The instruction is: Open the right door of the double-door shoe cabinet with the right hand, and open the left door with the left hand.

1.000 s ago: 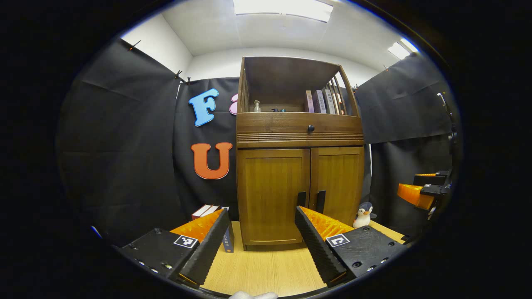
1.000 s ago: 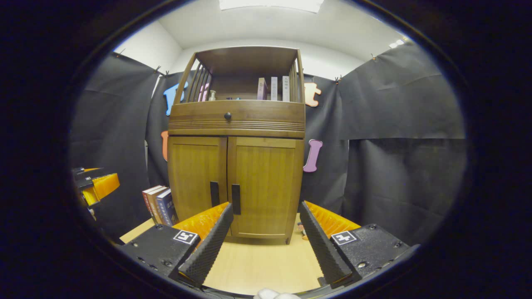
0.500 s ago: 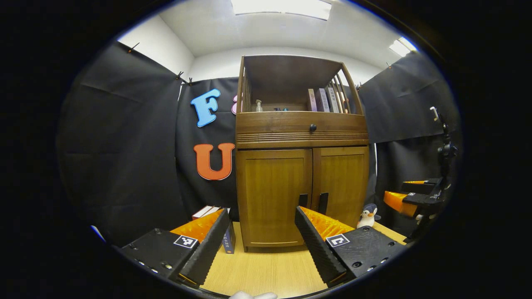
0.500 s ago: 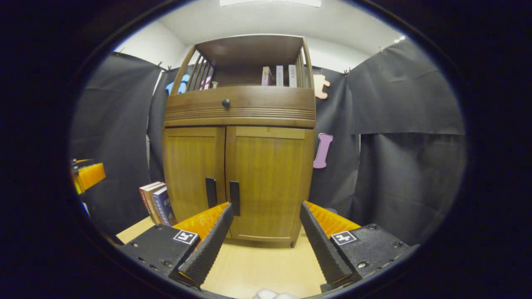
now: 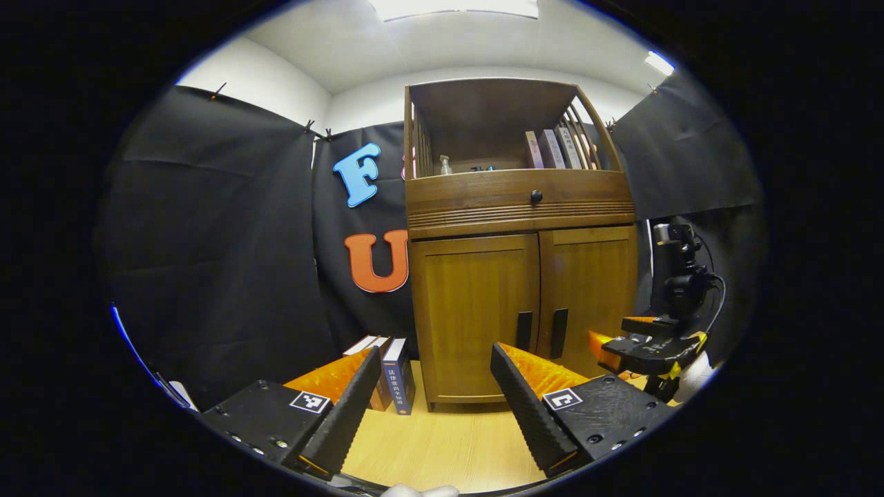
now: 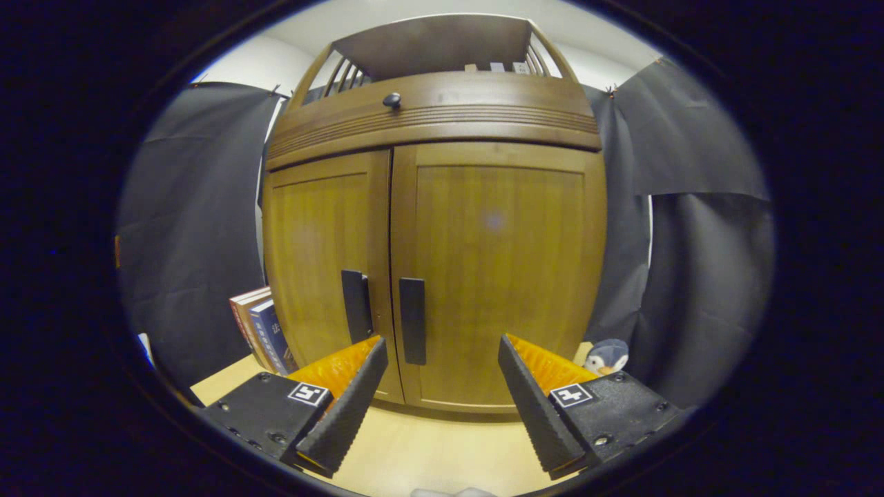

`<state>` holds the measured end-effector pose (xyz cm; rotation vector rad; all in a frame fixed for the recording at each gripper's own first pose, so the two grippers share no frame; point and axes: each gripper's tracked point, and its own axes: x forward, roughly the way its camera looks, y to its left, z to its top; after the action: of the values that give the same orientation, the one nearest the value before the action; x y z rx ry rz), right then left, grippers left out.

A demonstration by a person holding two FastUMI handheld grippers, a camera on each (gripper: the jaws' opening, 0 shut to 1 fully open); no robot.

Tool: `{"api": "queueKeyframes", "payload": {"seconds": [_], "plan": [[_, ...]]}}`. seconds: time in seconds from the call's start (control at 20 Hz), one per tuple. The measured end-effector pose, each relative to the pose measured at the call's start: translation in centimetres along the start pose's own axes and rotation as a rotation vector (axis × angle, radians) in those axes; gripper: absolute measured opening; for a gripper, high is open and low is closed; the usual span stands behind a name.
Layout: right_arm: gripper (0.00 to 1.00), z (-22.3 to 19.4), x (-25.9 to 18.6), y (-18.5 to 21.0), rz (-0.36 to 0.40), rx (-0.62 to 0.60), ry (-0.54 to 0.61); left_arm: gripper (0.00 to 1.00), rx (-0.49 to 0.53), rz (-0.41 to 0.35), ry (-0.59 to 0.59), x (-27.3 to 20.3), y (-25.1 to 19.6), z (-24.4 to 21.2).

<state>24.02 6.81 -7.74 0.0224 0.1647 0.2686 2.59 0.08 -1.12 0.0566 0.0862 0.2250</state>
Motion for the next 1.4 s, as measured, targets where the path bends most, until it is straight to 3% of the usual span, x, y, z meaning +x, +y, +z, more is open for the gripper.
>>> {"api": "queueKeyframes", "payload": {"seconds": [0.2,0.4,0.6,0.65,0.7,0.75,0.85,1.15,1.3,1.4], "plan": [[1.00,-0.6,6.2,0.8,0.016,-0.004,0.023,0.96,-0.002,0.052,0.027,0.4,0.4,-0.5],[0.94,-1.8,10.1,3.0,0.046,-0.013,0.063,0.96,0.000,0.095,0.053,0.6,1.2,-1.1],[0.76,-2.4,12.1,3.8,0.025,-0.027,0.074,0.96,-0.001,0.090,0.067,0.6,1.2,-1.2],[0.70,-2.5,12.4,3.6,0.005,-0.026,0.081,1.00,-0.001,0.088,0.063,0.7,1.3,-1.2],[0.65,-2.7,12.6,3.4,-0.019,-0.012,0.085,0.96,-0.004,0.084,0.070,0.6,1.3,-1.4],[0.51,-2.7,12.6,3.2,-0.039,0.006,0.083,0.96,-0.008,0.072,0.076,0.7,1.2,-1.5],[0.37,-2.6,12.7,3.1,-0.058,0.034,0.084,0.96,-0.013,0.048,0.080,0.8,1.1,-1.3],[0.33,-2.8,11.5,3.0,-0.013,0.049,0.110,0.96,-0.005,-0.023,0.062,1.0,0.8,-0.9],[0.34,-3.7,8.2,2.8,0.003,0.024,0.104,1.00,-0.011,-0.062,0.051,0.8,0.3,-1.0],[0.33,-4.1,6.5,2.5,0.004,0.025,0.106,0.96,-0.017,-0.092,0.047,0.4,0.0,-1.3]]}}
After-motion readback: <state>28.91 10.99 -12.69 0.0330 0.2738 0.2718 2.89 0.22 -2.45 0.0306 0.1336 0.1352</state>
